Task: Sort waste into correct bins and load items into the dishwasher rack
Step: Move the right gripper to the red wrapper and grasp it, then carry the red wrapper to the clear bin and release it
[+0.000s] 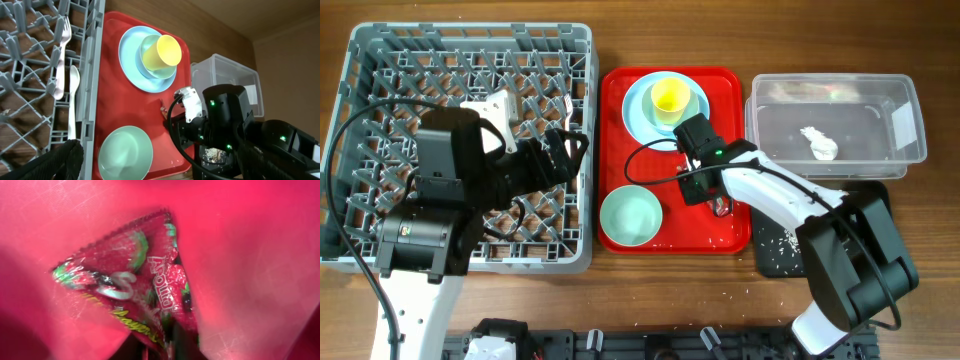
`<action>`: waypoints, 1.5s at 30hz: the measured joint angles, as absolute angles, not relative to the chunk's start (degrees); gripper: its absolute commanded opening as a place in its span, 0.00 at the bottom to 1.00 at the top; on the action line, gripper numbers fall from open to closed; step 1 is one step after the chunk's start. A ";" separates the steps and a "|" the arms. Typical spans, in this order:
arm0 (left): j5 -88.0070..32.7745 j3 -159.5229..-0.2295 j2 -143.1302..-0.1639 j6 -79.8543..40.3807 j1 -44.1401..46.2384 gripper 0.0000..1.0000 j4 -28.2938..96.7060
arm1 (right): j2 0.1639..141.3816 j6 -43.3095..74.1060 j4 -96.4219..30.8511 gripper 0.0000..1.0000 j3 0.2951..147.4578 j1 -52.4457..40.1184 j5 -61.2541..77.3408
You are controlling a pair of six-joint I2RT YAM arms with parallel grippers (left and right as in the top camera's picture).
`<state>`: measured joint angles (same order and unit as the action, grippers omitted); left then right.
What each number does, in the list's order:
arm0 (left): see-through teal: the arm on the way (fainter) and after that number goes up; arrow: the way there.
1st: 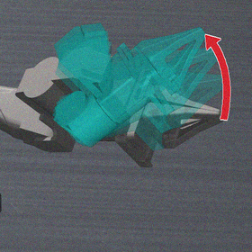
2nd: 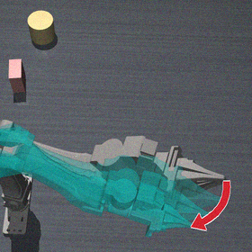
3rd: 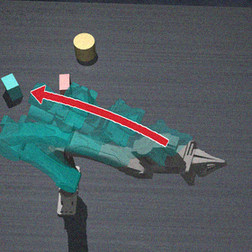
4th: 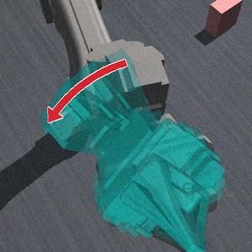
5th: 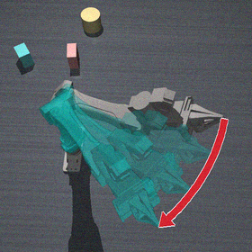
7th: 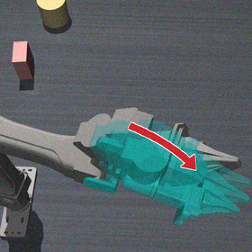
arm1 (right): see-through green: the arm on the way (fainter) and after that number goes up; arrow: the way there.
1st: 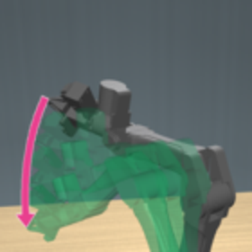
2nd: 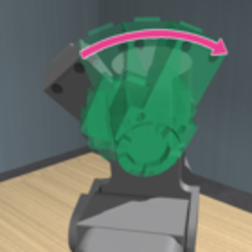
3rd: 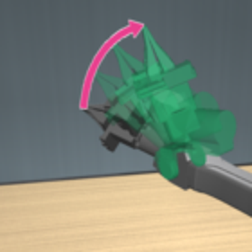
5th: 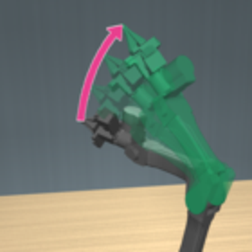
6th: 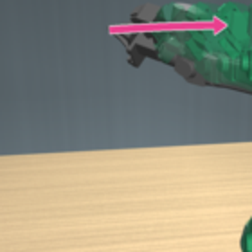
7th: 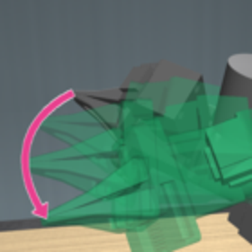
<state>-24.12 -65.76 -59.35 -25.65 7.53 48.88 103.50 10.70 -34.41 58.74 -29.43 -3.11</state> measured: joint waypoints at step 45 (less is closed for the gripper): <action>-24.12 -65.76 -59.35 -25.65 7.53 1.00 48.88 | 82.48 9.34 -40.21 1.00 74.76 -0.60 19.44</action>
